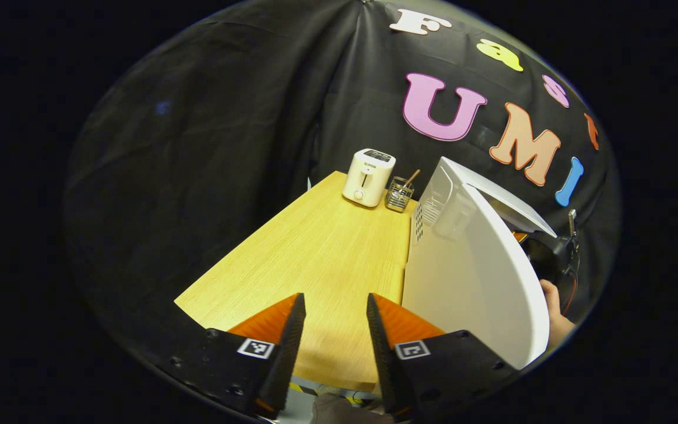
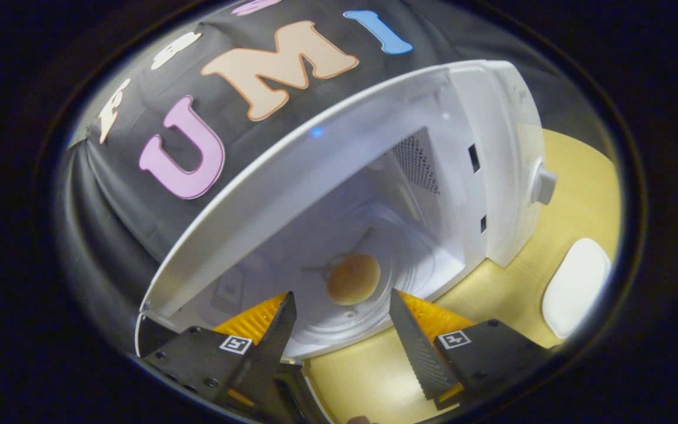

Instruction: Open the microwave oven with the left hand, put the food in, and close the microwave oven.

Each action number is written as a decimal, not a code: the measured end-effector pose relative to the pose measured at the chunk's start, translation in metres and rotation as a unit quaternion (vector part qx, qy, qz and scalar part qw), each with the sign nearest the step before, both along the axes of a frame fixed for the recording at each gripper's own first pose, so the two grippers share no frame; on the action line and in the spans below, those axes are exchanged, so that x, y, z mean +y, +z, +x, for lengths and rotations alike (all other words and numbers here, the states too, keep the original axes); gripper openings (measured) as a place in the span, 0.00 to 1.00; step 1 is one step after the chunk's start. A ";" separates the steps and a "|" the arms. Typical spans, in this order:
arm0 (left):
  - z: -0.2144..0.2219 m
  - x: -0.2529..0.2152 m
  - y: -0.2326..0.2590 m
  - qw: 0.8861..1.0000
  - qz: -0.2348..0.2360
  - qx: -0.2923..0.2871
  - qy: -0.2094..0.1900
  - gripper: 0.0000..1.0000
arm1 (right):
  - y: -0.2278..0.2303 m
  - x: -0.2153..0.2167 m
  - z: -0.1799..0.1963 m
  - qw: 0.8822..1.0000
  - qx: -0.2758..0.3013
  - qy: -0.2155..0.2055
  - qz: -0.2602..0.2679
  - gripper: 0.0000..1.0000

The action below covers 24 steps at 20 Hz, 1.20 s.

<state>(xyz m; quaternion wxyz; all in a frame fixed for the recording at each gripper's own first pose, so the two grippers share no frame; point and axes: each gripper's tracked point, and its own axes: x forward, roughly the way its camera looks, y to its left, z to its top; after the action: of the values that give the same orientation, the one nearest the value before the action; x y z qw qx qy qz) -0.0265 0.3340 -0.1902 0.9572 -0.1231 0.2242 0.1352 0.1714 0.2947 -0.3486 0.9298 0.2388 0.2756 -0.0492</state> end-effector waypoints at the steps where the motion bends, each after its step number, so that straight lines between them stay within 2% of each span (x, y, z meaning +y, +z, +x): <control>1: -0.002 -0.001 -0.002 1.000 0.004 0.004 -0.001 0.39 | 0.006 -0.002 -0.011 1.000 -0.002 0.014 -0.009 0.91; 2: -0.006 -0.003 -0.005 1.000 0.006 0.013 -0.001 0.39 | 0.012 -0.004 -0.022 0.999 -0.005 0.028 -0.018 0.91; 3: -0.009 -0.004 -0.006 1.000 0.009 0.017 0.001 0.19 | 0.019 -0.007 -0.032 0.999 -0.008 0.039 -0.027 0.91; 4: -0.010 -0.005 -0.005 1.000 0.012 0.018 0.004 0.12 | 0.026 -0.011 -0.043 0.998 -0.011 0.048 -0.034 0.91; 7: -0.017 -0.009 -0.006 0.999 0.021 0.026 0.011 0.01 | 0.050 -0.025 -0.075 0.996 -0.022 0.067 -0.053 0.90; 14: -0.020 -0.038 0.001 0.999 0.032 0.025 -0.019 0.01 | 0.088 -0.076 -0.142 0.988 -0.031 0.096 -0.121 0.91; 15: -0.018 -0.042 0.002 0.999 0.039 0.023 -0.026 0.01 | 0.093 -0.083 -0.150 0.987 -0.031 0.097 -0.125 0.98; 24: 0.001 -0.080 0.015 0.992 0.093 0.028 -0.078 0.00 | 0.135 -0.174 -0.171 0.982 -0.049 0.054 -0.173 0.98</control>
<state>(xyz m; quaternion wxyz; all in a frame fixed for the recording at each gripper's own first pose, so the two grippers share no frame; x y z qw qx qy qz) -0.0257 0.2538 -0.1756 0.9656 -0.0119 0.2459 0.0835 0.0002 0.1208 -0.2140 0.9709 0.0608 0.2292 -0.0341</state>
